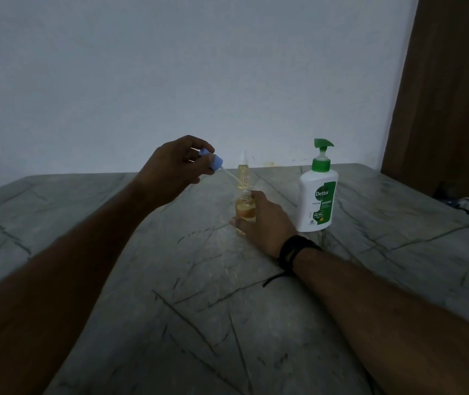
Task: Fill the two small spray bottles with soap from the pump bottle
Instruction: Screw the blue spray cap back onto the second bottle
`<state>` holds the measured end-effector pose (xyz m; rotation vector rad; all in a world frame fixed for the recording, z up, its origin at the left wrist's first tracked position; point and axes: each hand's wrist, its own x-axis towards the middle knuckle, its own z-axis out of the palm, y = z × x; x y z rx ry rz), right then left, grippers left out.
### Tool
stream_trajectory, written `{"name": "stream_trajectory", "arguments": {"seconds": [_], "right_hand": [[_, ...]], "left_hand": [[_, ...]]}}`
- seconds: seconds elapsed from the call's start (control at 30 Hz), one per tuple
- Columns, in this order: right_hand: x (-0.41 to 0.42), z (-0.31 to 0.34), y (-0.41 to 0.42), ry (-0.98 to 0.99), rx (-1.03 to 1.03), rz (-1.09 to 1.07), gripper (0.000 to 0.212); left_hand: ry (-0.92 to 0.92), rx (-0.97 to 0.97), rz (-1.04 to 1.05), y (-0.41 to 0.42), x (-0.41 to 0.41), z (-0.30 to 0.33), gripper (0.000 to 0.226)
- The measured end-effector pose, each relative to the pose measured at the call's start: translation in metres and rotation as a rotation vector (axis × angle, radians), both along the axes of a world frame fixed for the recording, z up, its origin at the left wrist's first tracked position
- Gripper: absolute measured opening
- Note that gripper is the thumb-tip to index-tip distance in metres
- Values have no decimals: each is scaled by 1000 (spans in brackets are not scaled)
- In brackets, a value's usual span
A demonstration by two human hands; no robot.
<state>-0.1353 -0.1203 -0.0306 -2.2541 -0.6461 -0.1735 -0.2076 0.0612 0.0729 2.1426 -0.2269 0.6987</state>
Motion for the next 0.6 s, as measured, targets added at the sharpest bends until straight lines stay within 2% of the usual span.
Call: {"name": "stream_trajectory", "arguments": {"seconds": [0.27,0.47,0.6], "right_hand": [[1,-2,0,4,24,0,76],[2,-3,-1,7,48,1,72],[3,-4,0,4,47,5,67]], "left_hand": [[65,226,52,-6,16,3,20],[298,513,-40,-21,34,12,25],[380,637,-58,-35,47,13,23]]}}
